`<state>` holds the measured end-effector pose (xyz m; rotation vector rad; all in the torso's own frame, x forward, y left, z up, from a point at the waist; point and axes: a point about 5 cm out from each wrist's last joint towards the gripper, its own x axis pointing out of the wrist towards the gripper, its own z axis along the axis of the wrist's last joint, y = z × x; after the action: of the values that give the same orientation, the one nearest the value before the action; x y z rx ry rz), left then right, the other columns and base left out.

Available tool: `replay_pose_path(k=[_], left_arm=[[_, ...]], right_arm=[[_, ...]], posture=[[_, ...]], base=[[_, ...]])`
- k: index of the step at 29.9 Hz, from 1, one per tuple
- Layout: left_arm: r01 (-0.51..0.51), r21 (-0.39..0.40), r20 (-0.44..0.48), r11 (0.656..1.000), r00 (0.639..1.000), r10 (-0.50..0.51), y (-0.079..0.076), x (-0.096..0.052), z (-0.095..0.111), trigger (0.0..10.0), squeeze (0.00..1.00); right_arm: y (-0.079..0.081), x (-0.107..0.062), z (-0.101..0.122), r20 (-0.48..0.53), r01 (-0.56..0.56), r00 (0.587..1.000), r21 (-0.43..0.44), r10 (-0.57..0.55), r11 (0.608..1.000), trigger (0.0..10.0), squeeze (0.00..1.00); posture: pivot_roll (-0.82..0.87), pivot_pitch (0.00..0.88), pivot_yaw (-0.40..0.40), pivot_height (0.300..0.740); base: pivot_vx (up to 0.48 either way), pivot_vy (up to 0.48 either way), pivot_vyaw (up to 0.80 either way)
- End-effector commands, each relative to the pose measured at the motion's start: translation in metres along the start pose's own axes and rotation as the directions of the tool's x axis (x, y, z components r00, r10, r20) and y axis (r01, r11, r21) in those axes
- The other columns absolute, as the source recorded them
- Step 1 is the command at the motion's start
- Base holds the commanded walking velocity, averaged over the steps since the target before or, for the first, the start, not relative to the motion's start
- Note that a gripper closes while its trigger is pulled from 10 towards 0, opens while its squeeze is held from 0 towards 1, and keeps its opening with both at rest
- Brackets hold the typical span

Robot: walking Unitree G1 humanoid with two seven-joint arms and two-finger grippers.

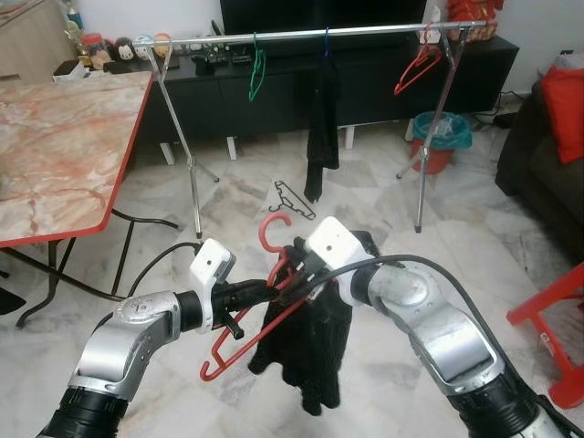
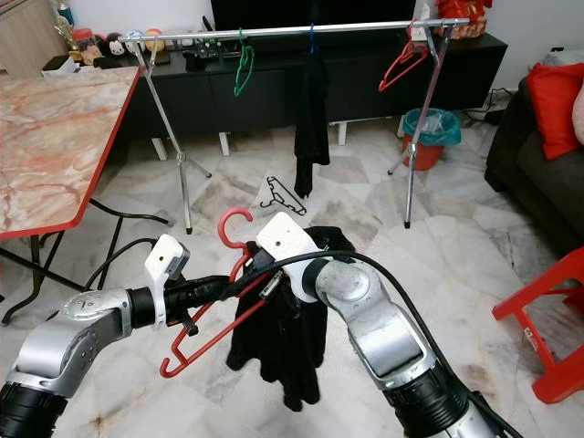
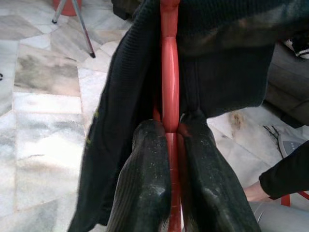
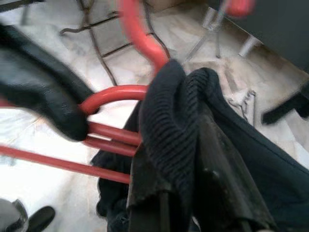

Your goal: Hang hanger

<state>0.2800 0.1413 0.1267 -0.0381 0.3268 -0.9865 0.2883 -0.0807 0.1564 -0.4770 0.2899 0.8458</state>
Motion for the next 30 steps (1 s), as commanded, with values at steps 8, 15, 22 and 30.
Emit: replay_pose_path(k=[8, 15, 22, 30], left_arm=[[0.041, 0.019, 0.033, 0.999, 0.999, -0.042, -0.006, -0.001, 0.009, 10.0, 0.0], [0.037, 0.026, 0.031, 0.999, 0.999, -0.038, -0.007, -0.001, 0.008, 10.0, 0.0], [0.04, 0.031, 0.034, 0.999, 0.999, -0.041, -0.007, -0.001, 0.009, 10.0, 0.0], [0.045, 0.029, 0.037, 0.999, 0.998, -0.046, -0.009, 0.0, 0.008, 10.0, 0.0]], right_arm=[[0.01, -0.01, 0.007, 0.103, -0.201, 0.971, -0.131, 0.215, 0.971, 10.0, 0.0], [0.011, -0.017, 0.0, 0.097, -0.272, 0.952, -0.159, 0.289, 0.949, 10.0, 0.0], [0.023, -0.025, 0.001, 0.175, -0.381, 0.894, -0.183, 0.411, 0.906, 10.0, 0.0], [0.017, -0.026, -0.014, 0.124, -0.374, 0.91, -0.167, 0.396, 0.912, 10.0, 0.04]], posture=[[-0.04, 0.0, 0.021, 0.736], [-0.04, 0.0, 0.022, 0.736], [-0.04, 0.0, 0.023, 0.736], [-0.05, 0.0, 0.021, 0.736]], base=[[0.0, 0.0, 0.0], [0.0, 0.0, 0.0], [0.0, 0.0, 0.0], [0.0, 0.0, 0.0]])
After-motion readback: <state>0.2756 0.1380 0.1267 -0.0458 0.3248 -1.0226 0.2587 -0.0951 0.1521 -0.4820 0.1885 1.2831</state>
